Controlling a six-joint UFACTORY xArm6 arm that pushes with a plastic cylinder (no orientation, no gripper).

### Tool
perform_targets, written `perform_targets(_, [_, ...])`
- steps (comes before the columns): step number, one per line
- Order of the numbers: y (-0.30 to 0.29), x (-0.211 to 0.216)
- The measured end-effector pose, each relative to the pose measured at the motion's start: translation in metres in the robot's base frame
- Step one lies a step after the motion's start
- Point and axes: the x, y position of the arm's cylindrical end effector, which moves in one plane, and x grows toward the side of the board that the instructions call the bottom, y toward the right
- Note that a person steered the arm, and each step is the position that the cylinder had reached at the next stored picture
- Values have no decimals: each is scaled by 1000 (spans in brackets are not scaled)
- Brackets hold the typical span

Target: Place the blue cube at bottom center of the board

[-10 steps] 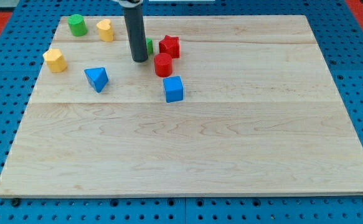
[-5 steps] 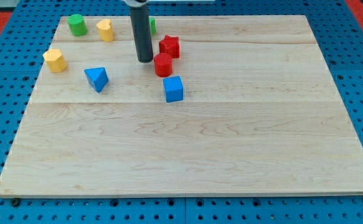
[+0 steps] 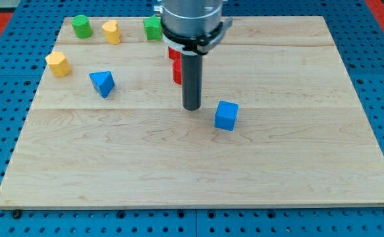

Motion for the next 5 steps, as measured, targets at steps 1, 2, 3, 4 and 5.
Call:
perform_targets(1, [90,-4])
perform_targets(2, [46,66])
perform_targets(3, [34,99])
perform_targets(4, [86,79])
perform_targets(5, [113,134])
